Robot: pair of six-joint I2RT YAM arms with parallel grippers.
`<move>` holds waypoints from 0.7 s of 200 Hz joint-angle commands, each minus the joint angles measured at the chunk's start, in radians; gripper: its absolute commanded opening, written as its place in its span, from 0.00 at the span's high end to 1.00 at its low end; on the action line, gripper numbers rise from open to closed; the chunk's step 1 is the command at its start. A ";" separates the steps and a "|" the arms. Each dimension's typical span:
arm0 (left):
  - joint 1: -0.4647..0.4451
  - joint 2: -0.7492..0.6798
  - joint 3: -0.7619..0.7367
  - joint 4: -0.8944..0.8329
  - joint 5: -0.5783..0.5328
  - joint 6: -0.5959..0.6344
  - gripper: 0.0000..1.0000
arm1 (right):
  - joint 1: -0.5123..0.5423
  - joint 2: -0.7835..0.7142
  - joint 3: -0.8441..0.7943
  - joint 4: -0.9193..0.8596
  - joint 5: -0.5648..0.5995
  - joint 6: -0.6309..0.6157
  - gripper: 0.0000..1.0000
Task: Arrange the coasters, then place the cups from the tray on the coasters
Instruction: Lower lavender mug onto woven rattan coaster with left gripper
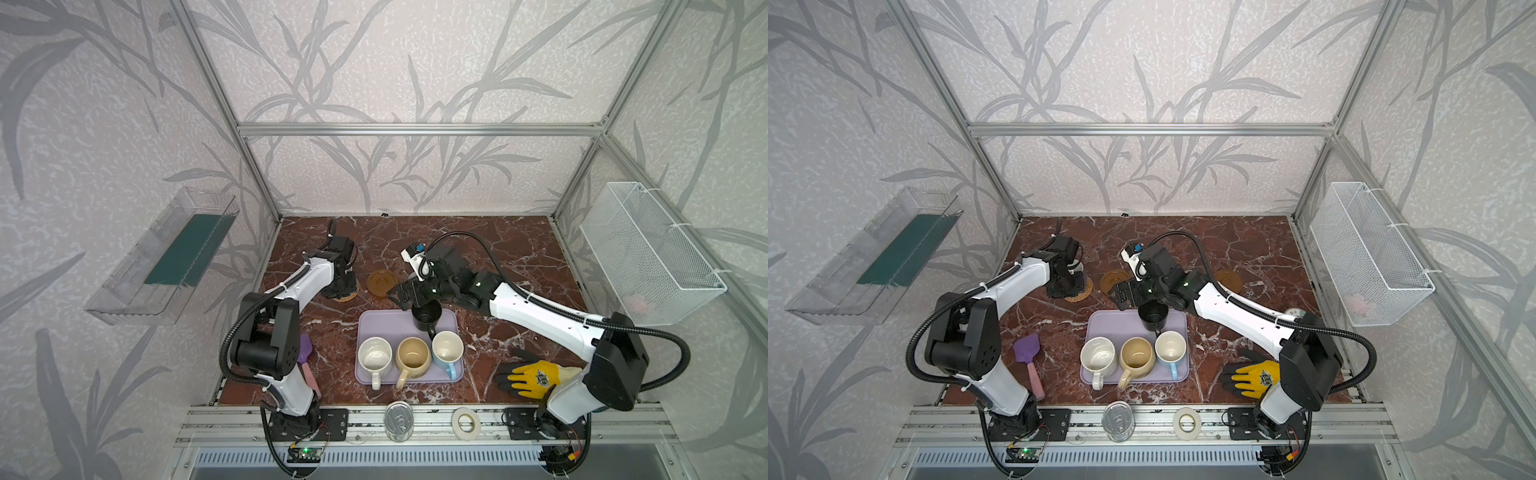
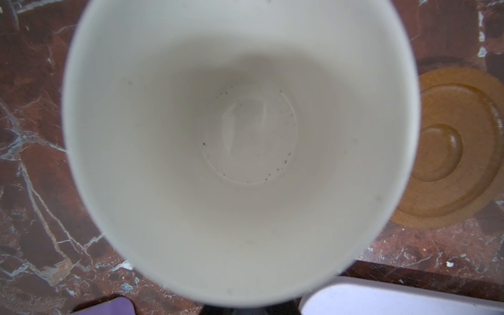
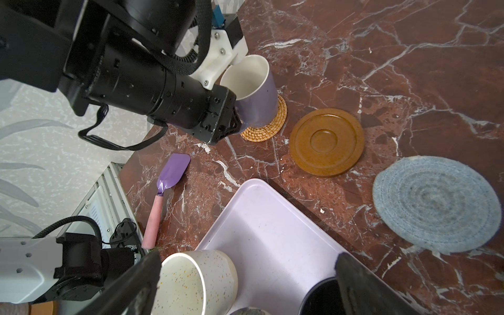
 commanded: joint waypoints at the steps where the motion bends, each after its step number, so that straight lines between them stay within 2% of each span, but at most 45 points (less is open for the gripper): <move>1: 0.004 -0.019 -0.020 -0.041 0.008 -0.014 0.90 | 0.003 -0.003 -0.001 -0.001 -0.003 -0.005 0.01; 16: 0.004 -0.016 -0.012 -0.046 0.010 -0.022 0.81 | 0.003 -0.007 -0.006 0.004 0.001 0.000 0.01; 44: 0.004 -0.004 0.009 -0.065 0.019 -0.024 0.72 | 0.003 -0.017 -0.028 0.023 0.001 0.011 0.01; 122: 0.006 -0.001 0.022 -0.066 0.022 -0.037 0.69 | 0.002 -0.014 -0.012 -0.012 0.006 -0.023 0.01; 140: 0.006 -0.002 0.021 -0.070 0.013 -0.039 0.64 | 0.003 -0.012 -0.009 -0.015 0.004 -0.024 0.01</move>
